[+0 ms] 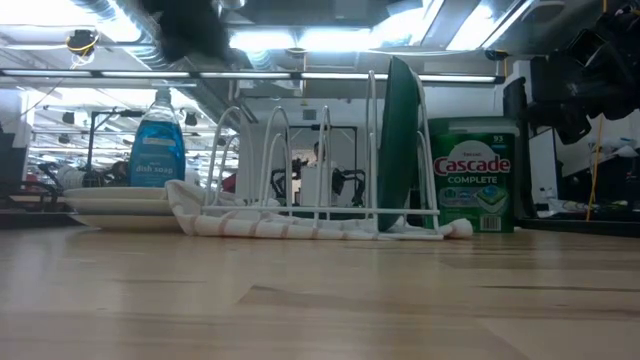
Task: Sort dishes
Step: Put the white plate into the dish rack
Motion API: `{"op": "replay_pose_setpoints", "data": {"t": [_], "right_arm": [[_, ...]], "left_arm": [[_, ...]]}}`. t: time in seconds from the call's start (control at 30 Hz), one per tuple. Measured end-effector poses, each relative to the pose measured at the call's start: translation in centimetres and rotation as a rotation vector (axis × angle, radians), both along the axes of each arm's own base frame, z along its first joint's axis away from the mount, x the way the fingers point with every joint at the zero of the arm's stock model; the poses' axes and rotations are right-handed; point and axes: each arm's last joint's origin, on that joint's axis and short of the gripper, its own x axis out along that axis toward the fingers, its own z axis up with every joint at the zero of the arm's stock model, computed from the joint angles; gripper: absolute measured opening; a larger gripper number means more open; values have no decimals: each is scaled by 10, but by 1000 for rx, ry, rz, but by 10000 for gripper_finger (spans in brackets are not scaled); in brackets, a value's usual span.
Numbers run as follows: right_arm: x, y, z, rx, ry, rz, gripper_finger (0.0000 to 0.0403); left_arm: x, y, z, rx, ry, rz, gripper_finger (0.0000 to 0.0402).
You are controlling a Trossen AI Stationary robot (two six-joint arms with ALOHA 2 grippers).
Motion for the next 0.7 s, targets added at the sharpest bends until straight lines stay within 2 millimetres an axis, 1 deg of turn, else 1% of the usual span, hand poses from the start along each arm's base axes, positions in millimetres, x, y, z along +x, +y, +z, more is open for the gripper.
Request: {"op": "replay_pose_setpoints", "data": {"t": [0.17,0.27,0.4,0.7], "right_arm": [[0,0,0,0,0,0,186],[0,0,0,0,0,0,186],[0,0,0,0,0,0,186],[0,0,0,0,0,0,186]], "left_arm": [[-18,-10,-24,-17,268,90,141],[-23,-12,-34,18,365,143,141],[-24,-12,-46,97,440,171,141],[-26,-7,-79,263,543,243,141]]}}
